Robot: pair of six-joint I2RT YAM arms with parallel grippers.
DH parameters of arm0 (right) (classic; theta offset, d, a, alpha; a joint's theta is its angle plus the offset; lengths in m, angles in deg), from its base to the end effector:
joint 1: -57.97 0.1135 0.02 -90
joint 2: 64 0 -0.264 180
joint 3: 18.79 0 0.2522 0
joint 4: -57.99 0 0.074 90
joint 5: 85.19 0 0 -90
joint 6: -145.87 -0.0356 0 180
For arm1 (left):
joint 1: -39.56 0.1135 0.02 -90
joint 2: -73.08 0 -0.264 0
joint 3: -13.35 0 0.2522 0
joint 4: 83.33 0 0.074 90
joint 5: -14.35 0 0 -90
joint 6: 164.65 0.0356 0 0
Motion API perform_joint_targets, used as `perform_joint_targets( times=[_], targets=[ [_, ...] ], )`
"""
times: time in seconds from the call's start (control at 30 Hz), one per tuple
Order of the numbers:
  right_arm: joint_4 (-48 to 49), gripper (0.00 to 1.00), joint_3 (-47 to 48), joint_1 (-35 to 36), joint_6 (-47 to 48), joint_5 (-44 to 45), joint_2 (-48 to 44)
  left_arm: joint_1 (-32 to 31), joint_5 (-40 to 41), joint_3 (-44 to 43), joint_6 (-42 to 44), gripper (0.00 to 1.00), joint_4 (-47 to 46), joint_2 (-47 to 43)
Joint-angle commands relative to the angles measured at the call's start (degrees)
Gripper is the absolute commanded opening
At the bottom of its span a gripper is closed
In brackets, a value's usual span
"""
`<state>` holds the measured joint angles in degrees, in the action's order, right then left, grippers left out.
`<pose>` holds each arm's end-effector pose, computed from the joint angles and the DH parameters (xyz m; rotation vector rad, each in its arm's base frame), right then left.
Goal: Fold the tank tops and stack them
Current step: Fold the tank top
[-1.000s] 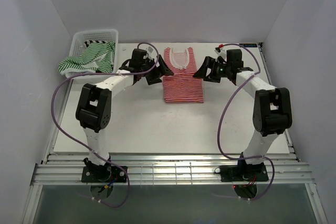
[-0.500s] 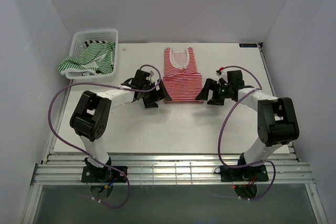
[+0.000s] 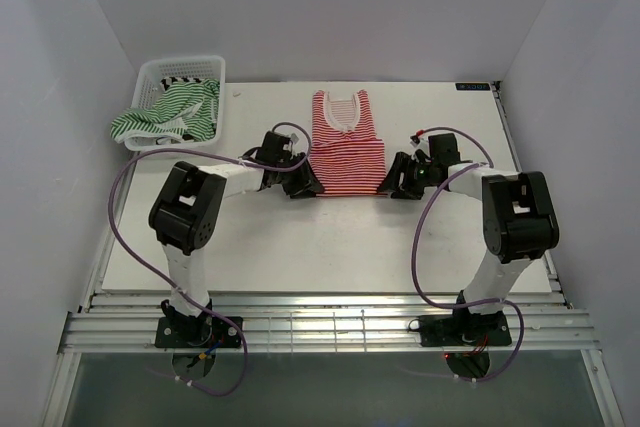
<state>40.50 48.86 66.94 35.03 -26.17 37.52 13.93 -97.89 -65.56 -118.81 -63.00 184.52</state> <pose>0.3403 0.0723 0.1500 0.0168 2.4963 0.8895 0.3491 -0.1824 0.1384 -0.2558 2.6633 -0.9435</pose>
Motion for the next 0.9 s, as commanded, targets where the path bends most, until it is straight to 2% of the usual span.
perform_joint_targets(
  times=[0.0, 0.07, 0.23, 0.3, 0.37, 0.4, 0.6, 0.73, 0.87],
  targets=[
    [-0.49, 0.63, 0.69, -0.36, 0.19, 2.68, 2.02, 0.05, 1.23, -0.6, 1.53, 0.47, 1.78, 2.38],
    [-0.49, 0.57, 0.52, -0.36, -0.16, 2.77, 2.46, -0.04, 0.53, -0.34, 1.8, 0.34, 1.69, 2.82],
    [-0.06, 0.43, 0.08, -0.36, -0.52, 3.3, 3.42, -0.04, -1.31, 0.63, 1.89, 0.22, 0.64, 3.08],
    [0.3, 0.38, -0.1, -0.36, -0.78, 2.77, 3.51, -0.04, -2.1, 0.55, 1.8, 0.09, 0.46, 3.08],
    [0.82, 0.22, -0.36, -0.36, -1.13, 2.07, 3.43, -0.04, -2.72, 0.63, 1.71, 0.0, 0.46, 2.91],
    [1.09, 0.08, -0.71, -0.36, -1.22, 1.98, 2.73, -0.04, -3.33, 0.89, 1.71, 0.0, 0.38, 2.65],
    [3.02, 0.08, -4.83, -0.36, -1.75, -0.38, -2.72, -0.47, -5.27, 3.79, 1.62, 0.0, 0.11, -2.36],
    [5.13, 0.08, -8.7, -0.27, -2.1, -2.24, -9.74, -1.62, -7.28, 7.12, 0.66, 0.0, -0.24, -7.88],
    [1.64, 0.08, -13.27, -0.27, -2.1, -2.59, -19.65, -3.02, -10.54, 10.73, -1.35, 0.0, 0.2, -13.59]
  ],
)
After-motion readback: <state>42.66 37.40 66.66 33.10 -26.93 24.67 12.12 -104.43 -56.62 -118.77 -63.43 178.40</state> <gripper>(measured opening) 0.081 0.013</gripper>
